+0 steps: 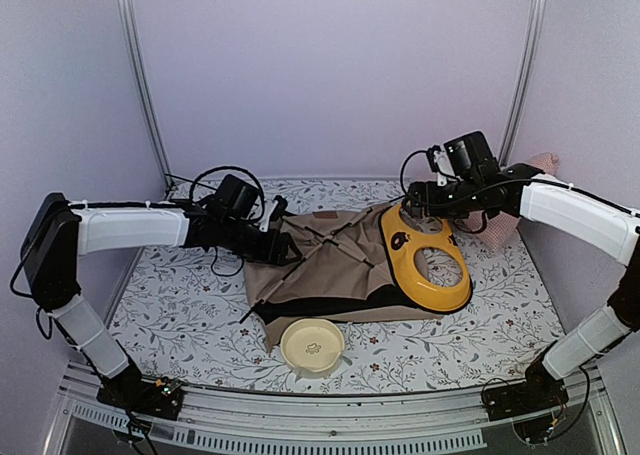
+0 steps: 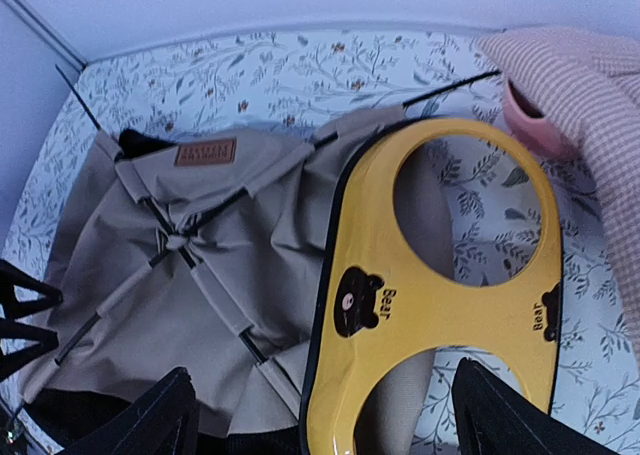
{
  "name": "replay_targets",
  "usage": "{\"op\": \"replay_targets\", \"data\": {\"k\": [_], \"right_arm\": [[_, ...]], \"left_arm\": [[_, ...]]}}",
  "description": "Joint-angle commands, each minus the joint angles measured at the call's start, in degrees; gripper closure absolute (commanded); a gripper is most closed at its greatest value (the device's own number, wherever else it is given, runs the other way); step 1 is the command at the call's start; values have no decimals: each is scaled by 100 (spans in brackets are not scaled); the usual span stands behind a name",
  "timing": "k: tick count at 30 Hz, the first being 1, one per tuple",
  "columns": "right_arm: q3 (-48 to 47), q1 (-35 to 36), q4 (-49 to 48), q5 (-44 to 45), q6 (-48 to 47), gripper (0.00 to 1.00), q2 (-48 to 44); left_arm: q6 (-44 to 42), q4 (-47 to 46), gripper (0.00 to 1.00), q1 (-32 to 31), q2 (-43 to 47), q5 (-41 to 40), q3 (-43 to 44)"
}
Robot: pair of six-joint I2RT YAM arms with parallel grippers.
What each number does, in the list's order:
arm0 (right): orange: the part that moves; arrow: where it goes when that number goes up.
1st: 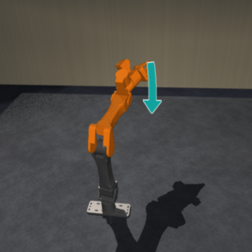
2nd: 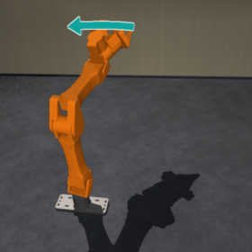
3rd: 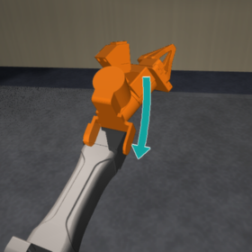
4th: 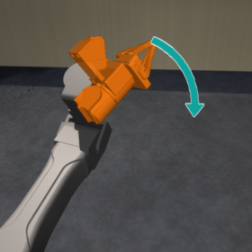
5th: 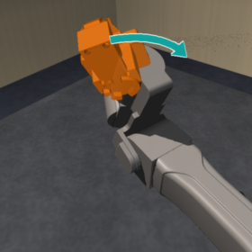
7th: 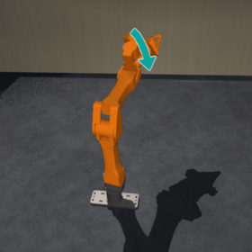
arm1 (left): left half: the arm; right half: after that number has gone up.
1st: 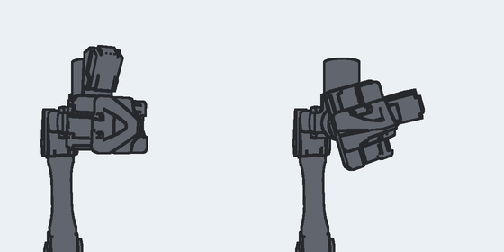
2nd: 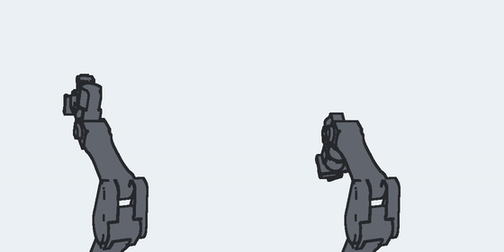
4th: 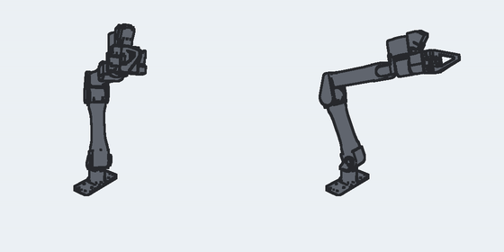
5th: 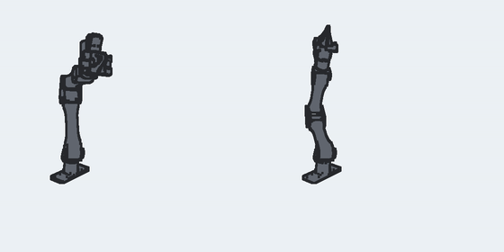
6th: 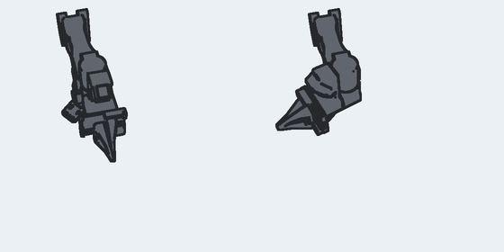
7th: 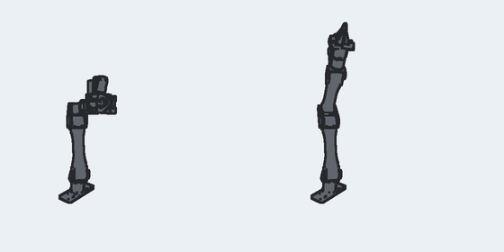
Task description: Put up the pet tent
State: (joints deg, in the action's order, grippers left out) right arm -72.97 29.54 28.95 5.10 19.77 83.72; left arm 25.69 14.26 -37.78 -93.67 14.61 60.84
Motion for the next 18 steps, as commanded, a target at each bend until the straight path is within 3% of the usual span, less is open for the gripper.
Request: {"op": "replay_targets", "data": {"k": [1,6,8,14,18], "right_arm": [[529,217,-245,-270,128,11,337],[742,232,-488,-457,191,11,820],[879,264,-635,-639,268,11,1015],[945,311,-948,-645,559,14,1818],[961,308,-970,-472,732,37,1842]], "left_arm": [[-336,350,34,-305,-513,15,445],[-432,487,36,-468,-1301,-168,1004],[-426,523,40,-498,-1504,-291,1147],[-394,470,75,-498,-1810,-703,1247],[-303,411,100,-475,-1820,-1086,1184]]}}
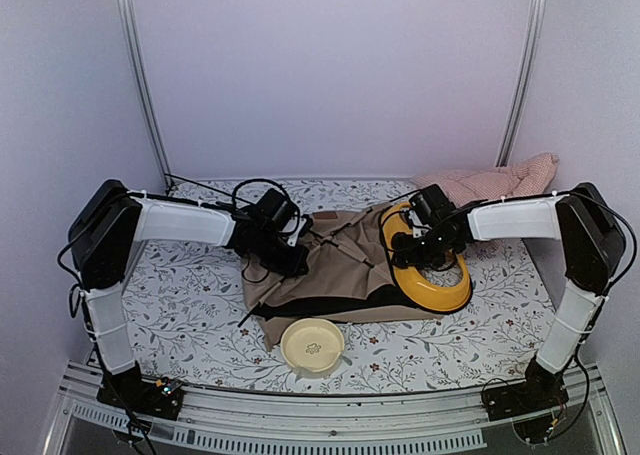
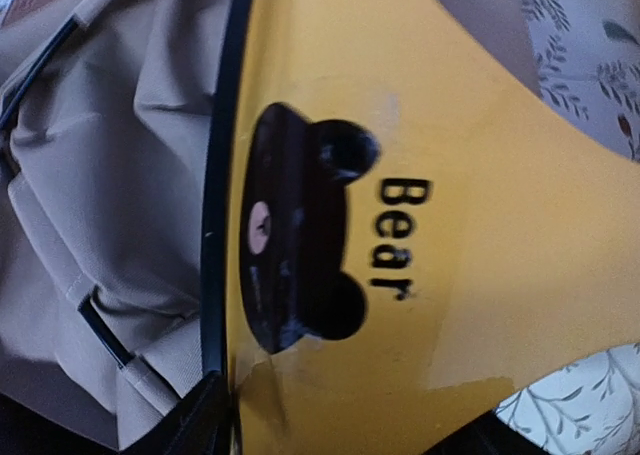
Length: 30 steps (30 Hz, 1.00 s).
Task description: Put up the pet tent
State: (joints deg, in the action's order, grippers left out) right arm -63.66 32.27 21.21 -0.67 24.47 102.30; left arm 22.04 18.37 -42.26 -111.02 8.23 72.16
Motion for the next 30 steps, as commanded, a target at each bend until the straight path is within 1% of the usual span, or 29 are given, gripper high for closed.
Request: {"op": "replay_targets", "data": {"k": [1,3,5,6,7,8,11,15,21,23,24,26,30], "right_arm": [[36,22,-116,267,283,47,-66],[99,-39,18,547,326,66,-229],[228,-141,92,641,339,85,-437],[299,-193,128,651,339,92,-553],[367,-234,173,688,332,96,-698],[422,-273,227,731,335,98,-785],[619,-374,380,881,360,99,-1150],[995,-632,413,699,416,94,-1575],[1219,-807,399,323,461,87,-2027],[1270,-812,357,53,456,83,-2089],[1273,-818,324,-112,425,74,-2104],[1248,-812,315,-370,372,62,-2155],[1144,-819,416,-416,305,43,-2370]], "left_arm": [[110,0,100,-11,-55,-582,22],[225,-99,100,73,99,-762,-120],[357,-231,100,210,308,-931,-295],[418,-281,100,289,407,-980,-359],[477,-342,100,381,515,-1004,-433],[527,-412,100,458,617,-1002,-496],[571,-662,100,625,1018,-1001,-690],[453,-615,100,694,1286,-1288,-645],[434,-580,100,828,1526,-1486,-724],[378,-609,100,838,1616,-1443,-724],[372,-623,100,834,1663,-1423,-721],[336,-769,100,829,1801,-1309,-770],[368,-859,100,824,2085,-1396,-804]]}}
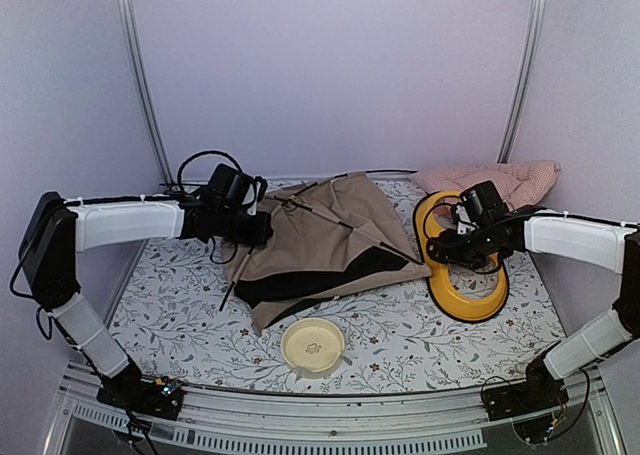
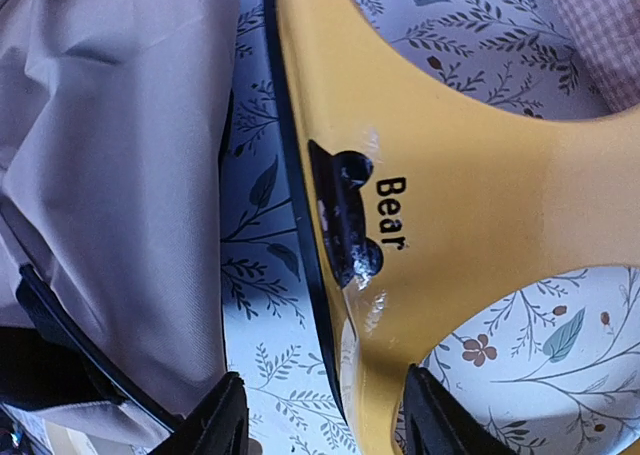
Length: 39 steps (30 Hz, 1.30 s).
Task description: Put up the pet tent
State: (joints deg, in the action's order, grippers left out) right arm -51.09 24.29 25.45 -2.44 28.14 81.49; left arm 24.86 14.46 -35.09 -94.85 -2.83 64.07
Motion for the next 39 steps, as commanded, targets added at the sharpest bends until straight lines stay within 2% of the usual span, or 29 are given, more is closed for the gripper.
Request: {"op": "replay_targets", "data": {"k": [1,5,13,18,22,27,31,36,39], "right_arm": [[-143,-19,21,-218,-69,40,-345],[-215,-12,-78,-312,-107,32,-477],[-718,171,-354,-369,-47,25,-318],[-1186,172,-662,-400,61,19,-72],[-1892,102,-1011,-576,116,13,546],[-2952,-93,-1318,-1088,331,11,1514],[-3357,-362,-1723,-1576,758,11,2085],[-3758,-504,-2120,-1803,1313,11,2472],[-3906,-485,-2060,-1787,1285,11,2425]], "left_arm": [[96,-474,100,103,551,-331,-17],[140,-606,100,99,933,-415,-174],[179,-688,100,91,1510,-458,-686],[43,-1004,100,90,2018,-158,-1197],[-132,-1457,100,82,2414,366,-1699],[-370,-1939,100,-18,2972,905,-2180],[-517,-2152,100,-75,3344,1079,-2421],[-595,-2219,100,-111,3417,1271,-2509],[-582,-2266,100,-116,3378,1211,-2489]]}}
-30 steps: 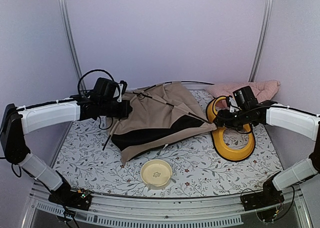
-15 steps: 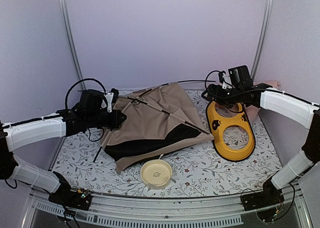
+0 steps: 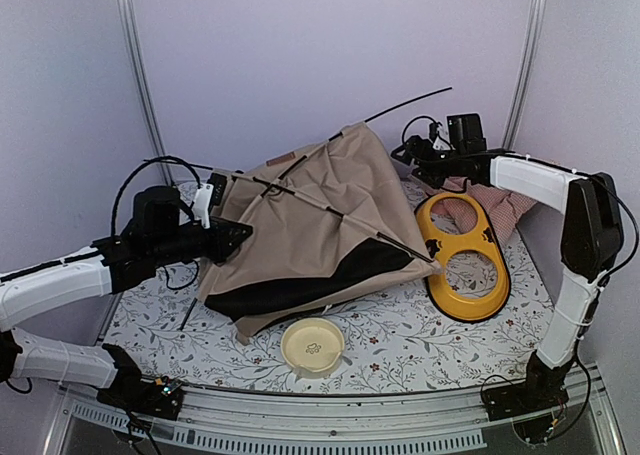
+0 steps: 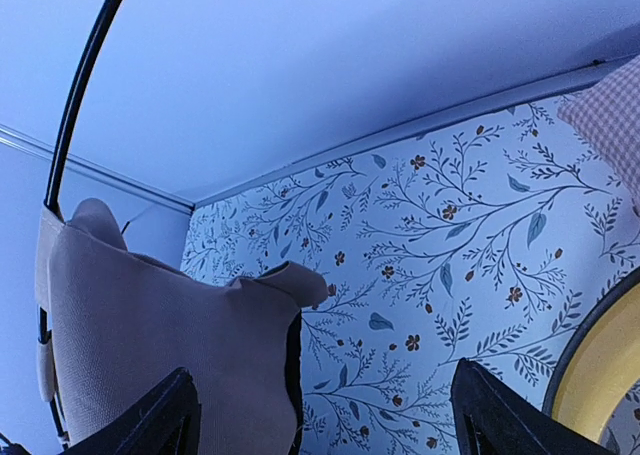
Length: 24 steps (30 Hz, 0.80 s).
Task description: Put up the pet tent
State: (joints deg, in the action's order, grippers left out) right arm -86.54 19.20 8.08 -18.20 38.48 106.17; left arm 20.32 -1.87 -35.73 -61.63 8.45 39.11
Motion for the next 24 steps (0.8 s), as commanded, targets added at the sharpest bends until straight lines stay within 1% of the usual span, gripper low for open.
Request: {"op": "replay_targets", "data": {"k": [1,6,10,15,20,24], "right_arm": [[-359,41,-222,-68,189,11,-140],[-224,159,162,789,-482,11,-935],[-149,377,345,978,-1093,11,-1411],[225,717,343,729,-1364,13,-1842],[803,1044,266,369,-1287,17,-2209],[1284,1474,126,167,-1113,19,-2414]], "left_arm": [[-108,-724,100,-61,36,23,9],[88,-1288,100,-208,-310,-634,156],[121,-1810,100,-397,-739,-1164,338],[45,-2165,100,-498,-1384,-1313,695],[-35,-2205,100,-532,-1875,-1371,1019],[23,-2105,100,-530,-2223,-1421,1295]]}}
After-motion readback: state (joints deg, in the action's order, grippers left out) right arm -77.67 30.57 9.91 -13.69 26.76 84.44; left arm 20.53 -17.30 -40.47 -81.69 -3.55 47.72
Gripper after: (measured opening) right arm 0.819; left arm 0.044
